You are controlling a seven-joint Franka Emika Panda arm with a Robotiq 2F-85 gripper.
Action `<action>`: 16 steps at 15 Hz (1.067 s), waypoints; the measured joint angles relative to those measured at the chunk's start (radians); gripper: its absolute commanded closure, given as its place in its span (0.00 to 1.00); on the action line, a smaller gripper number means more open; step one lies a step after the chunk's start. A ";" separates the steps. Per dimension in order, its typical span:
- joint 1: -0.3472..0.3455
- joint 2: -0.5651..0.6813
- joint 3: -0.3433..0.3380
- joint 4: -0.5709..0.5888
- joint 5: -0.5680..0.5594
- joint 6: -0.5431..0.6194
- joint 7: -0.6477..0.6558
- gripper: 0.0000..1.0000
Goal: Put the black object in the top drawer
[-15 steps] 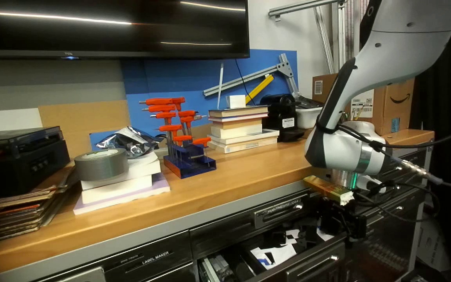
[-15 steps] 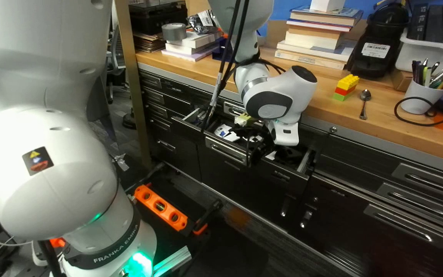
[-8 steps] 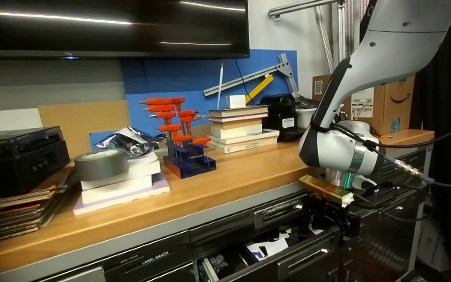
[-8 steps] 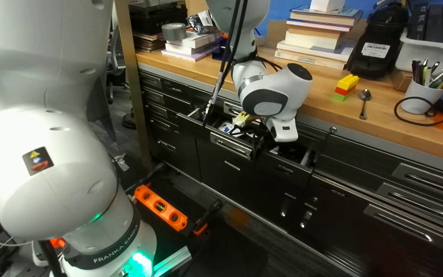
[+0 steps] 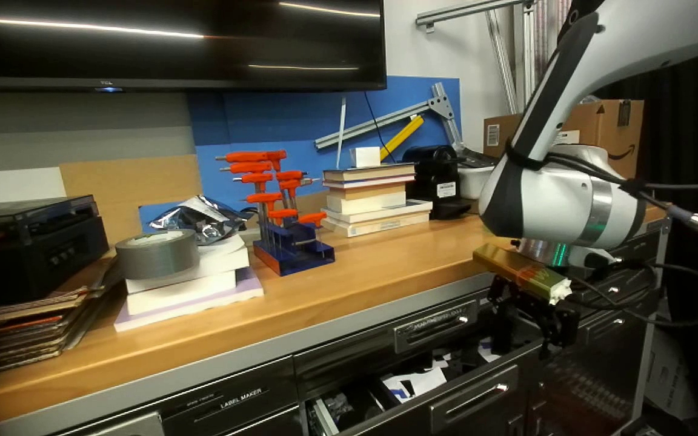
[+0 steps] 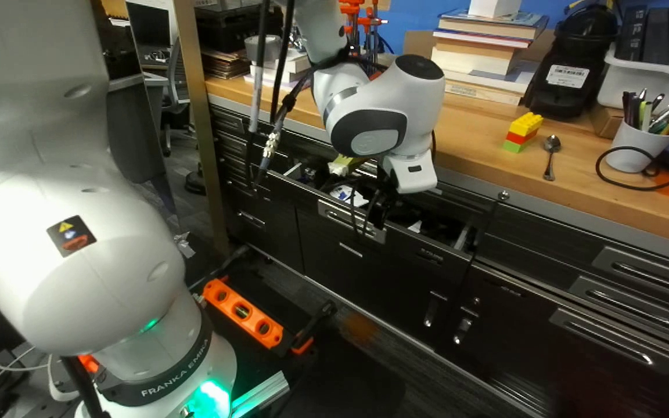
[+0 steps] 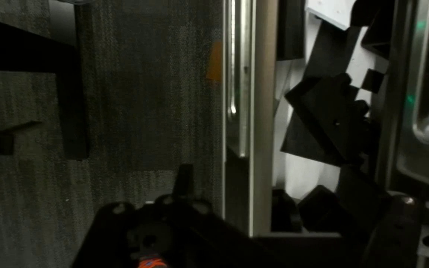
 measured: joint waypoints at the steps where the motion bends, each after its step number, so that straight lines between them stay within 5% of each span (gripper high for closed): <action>1: 0.036 -0.011 -0.047 -0.028 -0.062 -0.014 0.078 0.00; 4: 0.145 -0.003 -0.196 -0.067 -0.263 -0.105 0.304 0.00; 6: 0.180 -0.006 -0.238 -0.061 -0.392 -0.215 0.453 0.00; 10: 0.164 -0.025 -0.179 -0.003 -0.477 -0.462 0.569 0.00; 16: 0.104 0.019 -0.090 0.140 -0.466 -0.784 0.508 0.00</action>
